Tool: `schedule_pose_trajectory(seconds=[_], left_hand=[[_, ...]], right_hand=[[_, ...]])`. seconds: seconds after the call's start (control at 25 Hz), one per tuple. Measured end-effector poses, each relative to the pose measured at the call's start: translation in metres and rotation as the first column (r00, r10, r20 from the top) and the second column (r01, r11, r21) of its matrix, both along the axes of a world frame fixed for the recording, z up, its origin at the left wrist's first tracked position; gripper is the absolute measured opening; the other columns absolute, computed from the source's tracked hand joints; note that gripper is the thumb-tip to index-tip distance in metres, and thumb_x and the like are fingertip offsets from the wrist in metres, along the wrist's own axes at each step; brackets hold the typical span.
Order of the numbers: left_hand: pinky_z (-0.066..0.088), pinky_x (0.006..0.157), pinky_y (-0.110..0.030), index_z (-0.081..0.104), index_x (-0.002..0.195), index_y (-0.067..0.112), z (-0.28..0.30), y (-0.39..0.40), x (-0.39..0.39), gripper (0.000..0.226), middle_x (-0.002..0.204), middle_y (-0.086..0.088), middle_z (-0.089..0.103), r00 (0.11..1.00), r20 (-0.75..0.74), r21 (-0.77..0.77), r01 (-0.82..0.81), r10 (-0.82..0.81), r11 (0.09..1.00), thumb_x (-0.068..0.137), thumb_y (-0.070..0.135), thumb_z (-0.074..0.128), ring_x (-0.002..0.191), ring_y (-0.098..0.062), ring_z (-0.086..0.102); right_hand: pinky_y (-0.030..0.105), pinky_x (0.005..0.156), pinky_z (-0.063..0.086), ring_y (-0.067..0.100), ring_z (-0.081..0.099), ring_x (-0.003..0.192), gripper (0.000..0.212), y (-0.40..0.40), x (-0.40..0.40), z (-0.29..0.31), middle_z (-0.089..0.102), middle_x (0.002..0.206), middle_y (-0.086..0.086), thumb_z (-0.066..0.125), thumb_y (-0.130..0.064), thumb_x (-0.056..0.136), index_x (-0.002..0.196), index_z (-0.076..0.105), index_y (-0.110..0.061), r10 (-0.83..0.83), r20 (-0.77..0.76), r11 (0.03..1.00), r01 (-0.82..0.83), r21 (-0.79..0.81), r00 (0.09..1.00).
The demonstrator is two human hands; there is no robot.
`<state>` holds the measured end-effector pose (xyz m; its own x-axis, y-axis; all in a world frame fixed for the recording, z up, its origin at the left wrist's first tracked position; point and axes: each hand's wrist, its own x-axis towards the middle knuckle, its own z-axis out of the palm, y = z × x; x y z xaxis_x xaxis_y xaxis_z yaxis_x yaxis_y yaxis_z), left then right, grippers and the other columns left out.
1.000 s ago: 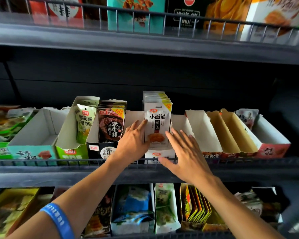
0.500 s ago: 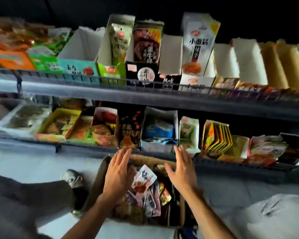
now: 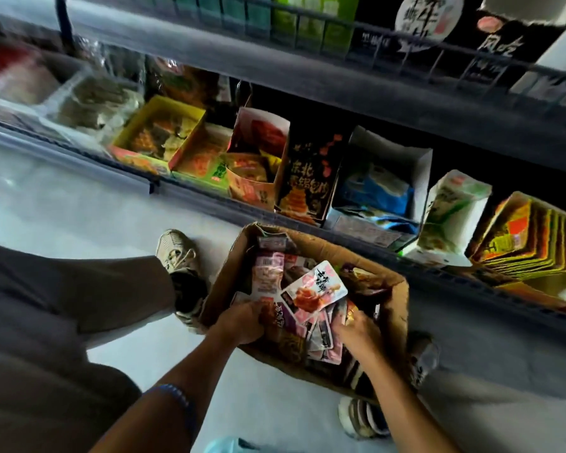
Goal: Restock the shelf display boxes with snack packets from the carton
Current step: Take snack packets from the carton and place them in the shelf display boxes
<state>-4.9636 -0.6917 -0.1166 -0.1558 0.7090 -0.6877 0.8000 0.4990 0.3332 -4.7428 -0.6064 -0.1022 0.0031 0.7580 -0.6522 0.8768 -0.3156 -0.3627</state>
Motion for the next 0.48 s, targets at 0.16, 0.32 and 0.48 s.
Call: schedule_pose_trajectory(seconds=[0.16, 0.32, 0.48], left_hand=[[0.039, 0.109, -0.041, 0.034, 0.149, 0.014, -0.028, 0.001, 0.004, 0.093, 0.14, -0.014, 0.055, 0.998, 0.012, 0.047, 0.059, -0.059, 0.997, 0.076, 0.064, 0.008, 0.128, -0.032, 0.053], [0.036, 0.111, -0.045, 0.042, 0.144, 0.023, -0.048, 0.011, 0.0, 0.08, 0.137, -0.011, 0.057, 0.992, 0.09, 0.032, -0.097, 0.094, 0.995, 0.076, 0.065, 0.028, 0.128, -0.034, 0.052], [0.041, 0.111, -0.044, 0.059, 0.126, 0.032, -0.047, 0.011, -0.005, 0.044, 0.133, 0.001, 0.062, 0.966, 0.201, 0.038, -0.174, 0.163, 0.984, 0.086, 0.05, 0.059, 0.126, -0.022, 0.056]], right_hand=[[0.033, 0.095, 0.05, 0.029, 0.06, 0.115, 0.061, -0.016, -0.016, -0.026, 0.062, 0.129, 0.009, 0.075, -0.024, 0.078, 0.135, 0.054, -0.015, -0.185, -0.064, 0.982, 0.182, -0.051, 0.981], [0.012, 0.045, 0.044, 0.013, 0.06, 0.075, 0.06, -0.015, -0.02, -0.038, 0.06, 0.124, 0.008, 0.075, -0.027, 0.084, 0.135, 0.049, -0.01, -0.254, -0.047, 0.953, 0.242, -0.18, 0.966], [0.022, 0.066, 0.054, 0.024, 0.065, 0.107, 0.066, -0.02, -0.042, -0.052, 0.06, 0.132, 0.009, 0.078, -0.04, 0.082, 0.137, 0.052, -0.013, -0.364, -0.162, 0.924, 0.334, -0.183, 0.917]])
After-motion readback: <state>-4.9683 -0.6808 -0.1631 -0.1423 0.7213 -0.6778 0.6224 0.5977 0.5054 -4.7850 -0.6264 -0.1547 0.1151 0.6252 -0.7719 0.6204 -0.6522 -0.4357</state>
